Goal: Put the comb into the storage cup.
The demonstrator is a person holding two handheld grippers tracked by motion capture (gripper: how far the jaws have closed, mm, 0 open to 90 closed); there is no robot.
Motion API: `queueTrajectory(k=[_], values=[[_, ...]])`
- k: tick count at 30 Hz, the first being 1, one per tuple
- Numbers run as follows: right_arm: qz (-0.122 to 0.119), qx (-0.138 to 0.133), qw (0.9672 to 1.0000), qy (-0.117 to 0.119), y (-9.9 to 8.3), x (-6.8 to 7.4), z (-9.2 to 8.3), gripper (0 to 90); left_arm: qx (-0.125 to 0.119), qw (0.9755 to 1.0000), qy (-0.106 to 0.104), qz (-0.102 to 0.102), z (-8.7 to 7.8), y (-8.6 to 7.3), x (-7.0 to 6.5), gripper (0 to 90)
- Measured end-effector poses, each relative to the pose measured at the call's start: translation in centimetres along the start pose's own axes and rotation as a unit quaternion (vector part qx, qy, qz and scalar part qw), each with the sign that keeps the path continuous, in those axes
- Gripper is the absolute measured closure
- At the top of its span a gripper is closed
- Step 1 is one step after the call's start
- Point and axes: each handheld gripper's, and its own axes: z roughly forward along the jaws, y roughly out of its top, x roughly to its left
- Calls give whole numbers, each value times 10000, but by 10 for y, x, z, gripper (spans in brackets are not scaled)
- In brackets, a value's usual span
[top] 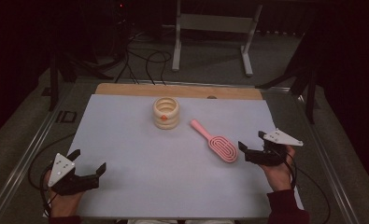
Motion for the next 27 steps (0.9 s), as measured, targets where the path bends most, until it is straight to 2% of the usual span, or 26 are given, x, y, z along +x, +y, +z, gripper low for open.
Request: queueTrajectory(k=[5, 7, 13, 14, 22, 27], values=[[-17, 6, 10000, -27, 4, 0, 5, 113, -9, 10000, 8, -14, 0, 0, 1, 0], [-47, 38, 10000, -16, 10, -1, 12, 137, 2, 10000, 15, -17, 0, -1, 1, 0], [-66, 79, 9999, -82, 14, -4, 20, 219, -32, 10000, 22, -37, 0, -1, 1, 0], [-53, 121, 9999, -88, 15, -7, 25, 276, -56, 10000, 17, -49, -1, -1, 1, 0], [23, 315, 9995, -73, 12, -12, 41, 421, -82, 9999, -15, -102, 0, -3, 1, 0], [-24, 456, 9989, -80, 8, -15, 53, 523, -80, 9999, -28, -108, 1, -4, 0, 0]])
